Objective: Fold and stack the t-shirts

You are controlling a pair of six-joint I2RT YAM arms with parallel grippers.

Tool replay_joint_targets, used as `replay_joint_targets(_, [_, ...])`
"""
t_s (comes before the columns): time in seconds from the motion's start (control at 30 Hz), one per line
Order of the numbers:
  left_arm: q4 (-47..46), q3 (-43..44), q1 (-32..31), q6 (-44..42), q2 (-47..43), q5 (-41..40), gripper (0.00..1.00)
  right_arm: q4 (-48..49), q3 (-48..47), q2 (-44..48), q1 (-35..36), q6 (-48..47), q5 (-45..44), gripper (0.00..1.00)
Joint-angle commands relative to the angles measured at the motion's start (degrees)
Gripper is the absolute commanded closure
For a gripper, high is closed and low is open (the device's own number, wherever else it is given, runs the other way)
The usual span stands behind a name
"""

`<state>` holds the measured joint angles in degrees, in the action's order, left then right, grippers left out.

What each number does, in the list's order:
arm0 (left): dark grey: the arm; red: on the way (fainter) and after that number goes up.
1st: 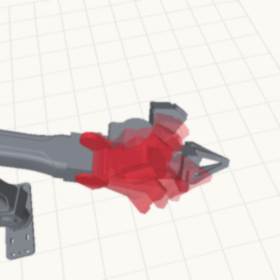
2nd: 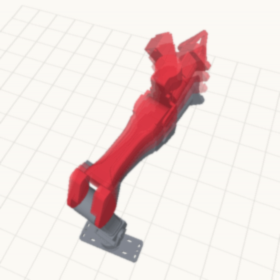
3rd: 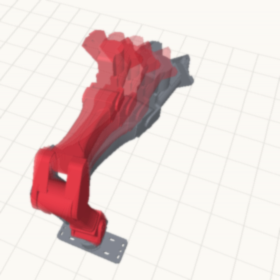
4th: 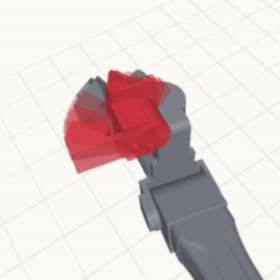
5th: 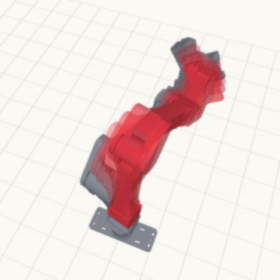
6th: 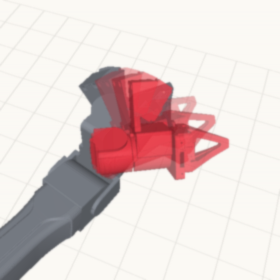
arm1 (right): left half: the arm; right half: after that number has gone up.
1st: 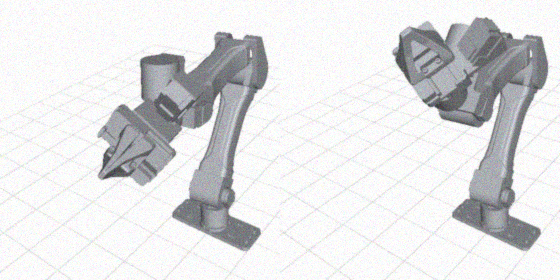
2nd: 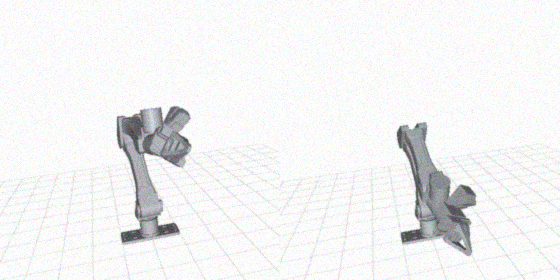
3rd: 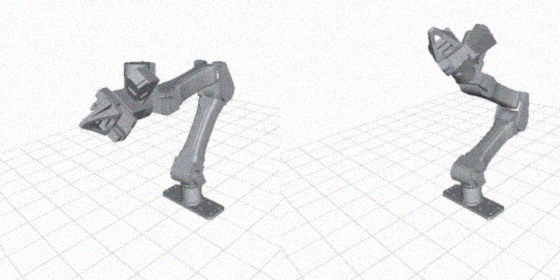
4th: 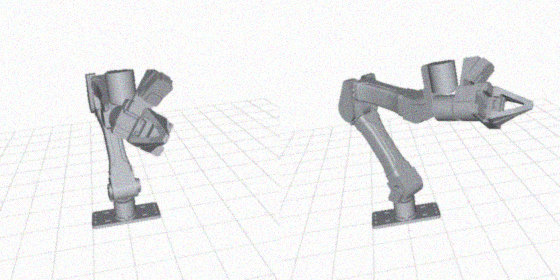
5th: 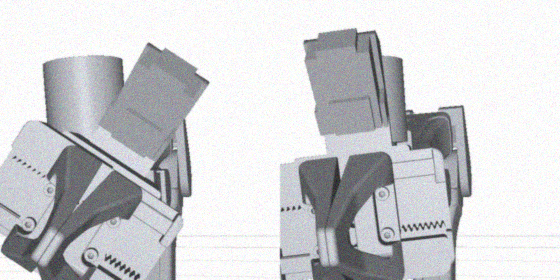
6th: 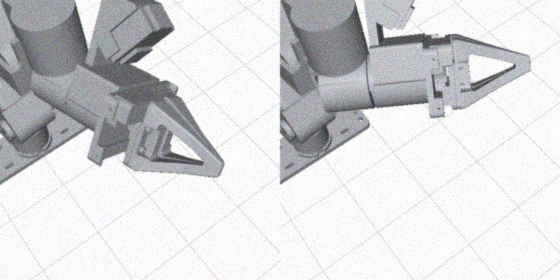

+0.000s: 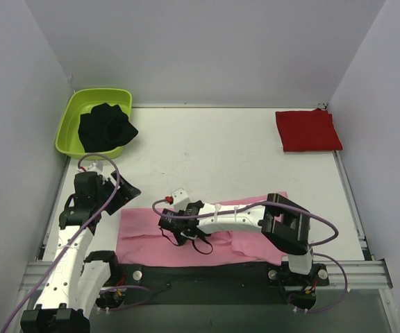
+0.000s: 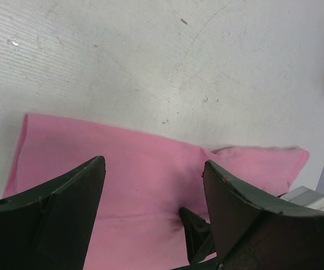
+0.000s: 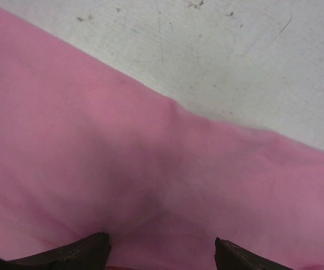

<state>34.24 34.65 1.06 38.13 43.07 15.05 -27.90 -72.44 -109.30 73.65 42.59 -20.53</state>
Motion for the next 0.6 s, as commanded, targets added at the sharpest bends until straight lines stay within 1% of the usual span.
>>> replay_joint_targets(0.0, [-2.0, 1.2, 0.1, -0.6, -0.7, 0.5, 0.20, -6.0, 0.7, 4.4, 2.0, 2.2, -2.4, 0.25])
replay_joint_targets(0.03, [-1.9, 1.2, 0.1, -0.6, -0.6, 0.4, 0.20, -6.4, 0.8, 5.1, 2.0, 2.6, -3.2, 0.25])
replay_joint_targets(0.07, [-1.9, 1.4, 0.1, -0.8, -0.4, 0.5, 0.20, -7.5, 0.9, 7.1, 1.6, 3.1, -6.2, 0.25])
replay_joint_targets(0.13, [-2.2, 1.4, 0.1, -0.9, -0.3, 0.8, 0.20, -8.8, 1.0, 9.7, 0.1, 3.1, -8.2, 0.25])
replay_joint_targets(0.23, [-2.2, 1.8, 0.1, -1.1, 0.5, 3.0, 0.21, -9.4, 3.6, 16.4, -6.0, 3.2, -9.5, 0.24])
replay_joint_targets(0.27, [-2.0, 2.5, 0.0, -1.6, 0.5, 3.1, 0.21, -9.4, 6.1, 20.3, -7.9, 3.6, -9.8, 0.24])
replay_joint_targets(0.3, [-1.8, 2.9, -0.1, -2.1, 0.4, 3.1, 0.21, -9.4, 7.9, 22.4, -12.3, 4.9, -10.2, 0.24])
replay_joint_targets(0.37, [-0.5, 4.1, -0.1, -3.4, 0.4, 2.8, 0.21, -7.5, 11.2, 28.2, -17.3, 5.3, -9.4, 0.23])
replay_joint_targets(0.4, [0.0, 5.2, 0.1, -3.8, 0.3, 2.7, 0.21, -6.4, 15.0, 30.0, -21.5, 5.4, -8.5, 0.22])
replay_joint_targets(0.47, [0.6, 6.0, 0.1, -4.1, 0.2, 2.4, 0.21, -3.0, 18.4, 34.1, -26.0, 5.5, -4.9, 0.20])
replay_joint_targets(0.5, [0.5, 6.3, 0.1, -4.1, 0.2, 2.4, 0.21, -2.0, 20.4, 34.9, -27.6, 5.5, -3.5, 0.17])
replay_joint_targets(0.53, [0.2, 6.7, 0.0, -4.2, 0.3, 2.4, 0.21, -1.1, 21.2, 35.6, -30.5, 5.4, -1.8, 0.13])
replay_joint_targets(0.57, [0.1, 6.7, 0.1, -4.1, 0.7, 2.6, 0.21, 0.0, 21.8, 36.2, -31.1, 5.7, -1.4, 0.10])
